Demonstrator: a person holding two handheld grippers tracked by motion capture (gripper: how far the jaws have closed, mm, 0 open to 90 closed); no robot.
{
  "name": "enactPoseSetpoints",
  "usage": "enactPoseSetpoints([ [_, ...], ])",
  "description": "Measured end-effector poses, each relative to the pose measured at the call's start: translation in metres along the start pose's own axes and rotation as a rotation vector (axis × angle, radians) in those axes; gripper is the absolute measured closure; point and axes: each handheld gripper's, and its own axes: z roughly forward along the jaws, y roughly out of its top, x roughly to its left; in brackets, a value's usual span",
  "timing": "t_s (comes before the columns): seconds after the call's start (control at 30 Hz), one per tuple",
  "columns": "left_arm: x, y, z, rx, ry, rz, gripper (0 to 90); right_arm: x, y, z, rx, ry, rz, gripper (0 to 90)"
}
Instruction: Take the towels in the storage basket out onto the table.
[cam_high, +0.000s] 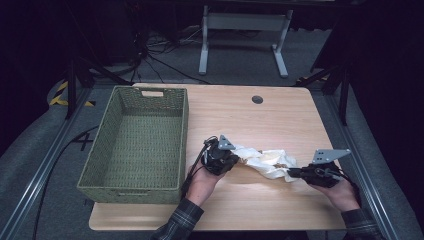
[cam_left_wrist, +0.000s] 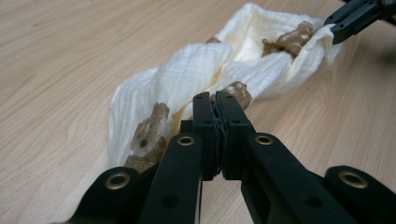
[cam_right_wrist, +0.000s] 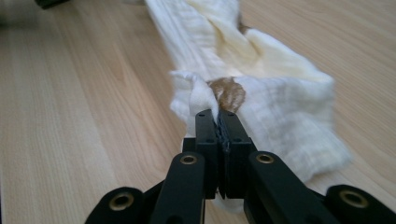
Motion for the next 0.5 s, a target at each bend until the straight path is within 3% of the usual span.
enactPoseSetpoints([
  [0.17,0.008,-0.002,-0.004,0.01,0.04,-0.06,87.5,-0.012,-0.009,-0.016,-0.01,-0.047,0.029,88.2],
  [0.27,0.008,-0.002,0.0,0.044,0.038,-0.051,87.5,-0.016,-0.013,-0.022,-0.018,-0.047,0.036,88.2],
  [0.33,0.008,-0.004,0.008,0.104,0.034,-0.043,87.2,-0.017,-0.015,-0.022,-0.007,-0.025,0.044,88.0],
  [0.4,0.008,-0.006,0.014,0.117,0.019,-0.049,87.1,-0.016,-0.017,-0.018,0.019,-0.02,0.033,88.0],
  [0.5,0.01,-0.007,0.022,0.112,0.039,-0.038,87.0,-0.016,-0.018,-0.012,0.051,-0.01,0.039,87.8],
])
